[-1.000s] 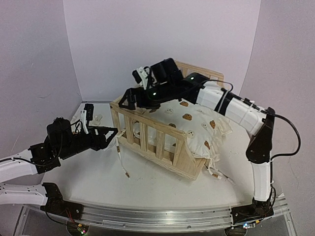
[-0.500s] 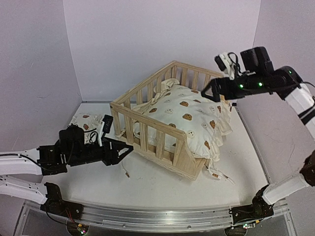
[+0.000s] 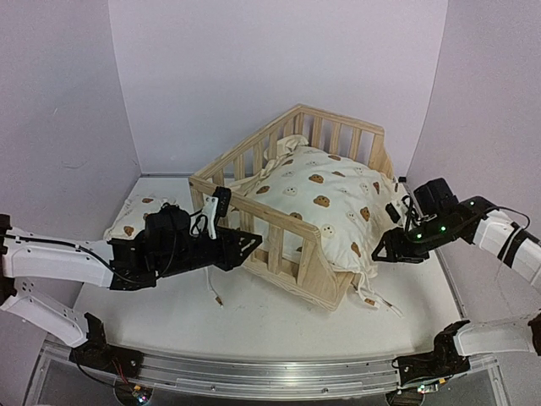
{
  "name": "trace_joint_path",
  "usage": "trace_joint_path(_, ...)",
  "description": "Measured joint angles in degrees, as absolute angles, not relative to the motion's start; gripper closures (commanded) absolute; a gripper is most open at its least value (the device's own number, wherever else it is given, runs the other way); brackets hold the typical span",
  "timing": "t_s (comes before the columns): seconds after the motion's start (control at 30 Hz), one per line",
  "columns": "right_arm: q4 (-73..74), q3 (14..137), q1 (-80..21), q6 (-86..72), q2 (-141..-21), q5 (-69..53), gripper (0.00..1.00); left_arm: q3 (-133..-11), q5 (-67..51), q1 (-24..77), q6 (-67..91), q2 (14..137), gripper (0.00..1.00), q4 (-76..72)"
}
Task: Set up the pet bed
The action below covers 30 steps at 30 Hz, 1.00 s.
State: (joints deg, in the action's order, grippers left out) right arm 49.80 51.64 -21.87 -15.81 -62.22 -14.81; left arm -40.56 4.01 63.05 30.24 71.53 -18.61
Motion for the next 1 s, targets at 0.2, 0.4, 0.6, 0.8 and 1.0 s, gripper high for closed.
trace_joint_path(0.2,39.5,49.1,-23.3,-15.4,-64.7,-23.7,0.4,-45.0,5.1,61.8,31.8,77.3,0.65,-19.6)
trace_joint_path(0.4,30.9,53.6,-30.6,-16.4,-76.6,-26.1,0.36,-47.1,-0.8,55.4,31.1,79.2,0.49,-18.8)
trace_joint_path(0.6,36.3,59.3,-32.9,-17.5,-77.1,-15.1,0.26,-48.9,-4.8,52.9,28.3,77.9,0.41,-12.9)
trace_joint_path(0.8,45.8,53.8,-32.8,-21.4,-64.0,-8.8,0.28,-45.9,-7.7,49.9,29.5,68.0,0.39,-6.2)
trace_joint_path(1.0,41.3,36.2,-36.8,-29.1,-56.3,-15.1,0.31,-35.7,-8.9,52.7,34.5,52.9,0.38,-6.0)
